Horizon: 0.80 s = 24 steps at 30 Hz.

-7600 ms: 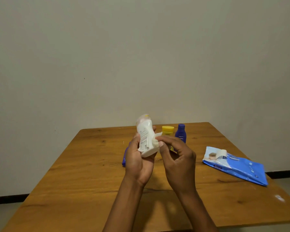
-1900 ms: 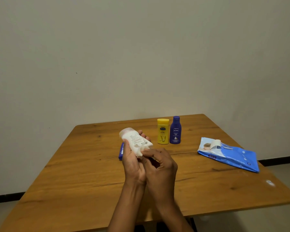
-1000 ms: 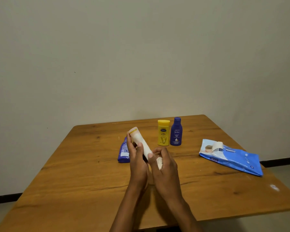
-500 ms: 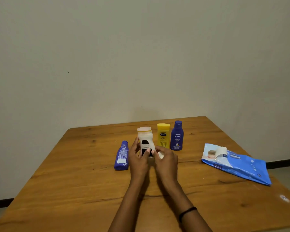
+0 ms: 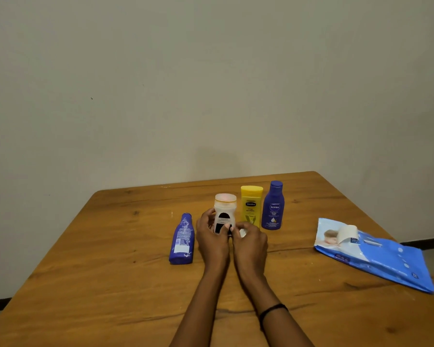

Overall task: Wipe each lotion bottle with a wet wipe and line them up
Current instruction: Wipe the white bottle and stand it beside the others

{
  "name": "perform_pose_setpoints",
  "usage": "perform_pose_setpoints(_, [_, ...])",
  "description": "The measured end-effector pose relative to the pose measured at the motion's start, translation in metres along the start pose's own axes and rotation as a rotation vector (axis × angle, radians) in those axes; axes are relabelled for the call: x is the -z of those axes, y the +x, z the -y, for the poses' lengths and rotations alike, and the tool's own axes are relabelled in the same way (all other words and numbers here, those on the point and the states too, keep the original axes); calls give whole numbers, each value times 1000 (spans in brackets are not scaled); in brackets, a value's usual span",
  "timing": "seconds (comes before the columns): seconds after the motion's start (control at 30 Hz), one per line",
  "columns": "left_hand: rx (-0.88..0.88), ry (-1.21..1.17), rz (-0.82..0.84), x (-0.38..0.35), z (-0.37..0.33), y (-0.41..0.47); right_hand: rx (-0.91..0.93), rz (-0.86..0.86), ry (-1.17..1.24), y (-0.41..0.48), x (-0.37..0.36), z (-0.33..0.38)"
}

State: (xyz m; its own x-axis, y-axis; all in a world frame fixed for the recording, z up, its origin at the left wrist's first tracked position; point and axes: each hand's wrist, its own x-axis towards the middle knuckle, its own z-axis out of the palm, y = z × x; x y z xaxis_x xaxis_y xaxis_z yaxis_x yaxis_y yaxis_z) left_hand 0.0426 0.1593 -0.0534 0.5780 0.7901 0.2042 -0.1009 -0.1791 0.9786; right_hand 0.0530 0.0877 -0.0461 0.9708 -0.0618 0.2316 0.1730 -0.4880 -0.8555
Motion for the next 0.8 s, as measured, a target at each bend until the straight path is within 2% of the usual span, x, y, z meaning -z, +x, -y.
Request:
perform_pose_setpoints(0.43, [-38, 139, -2, -8, 4, 8, 24, -46, 10, 9, -11, -3])
perform_pose_setpoints(0.8, [-13, 137, 4, -9, 5, 9, 48, -51, 6, 8, -15, -7])
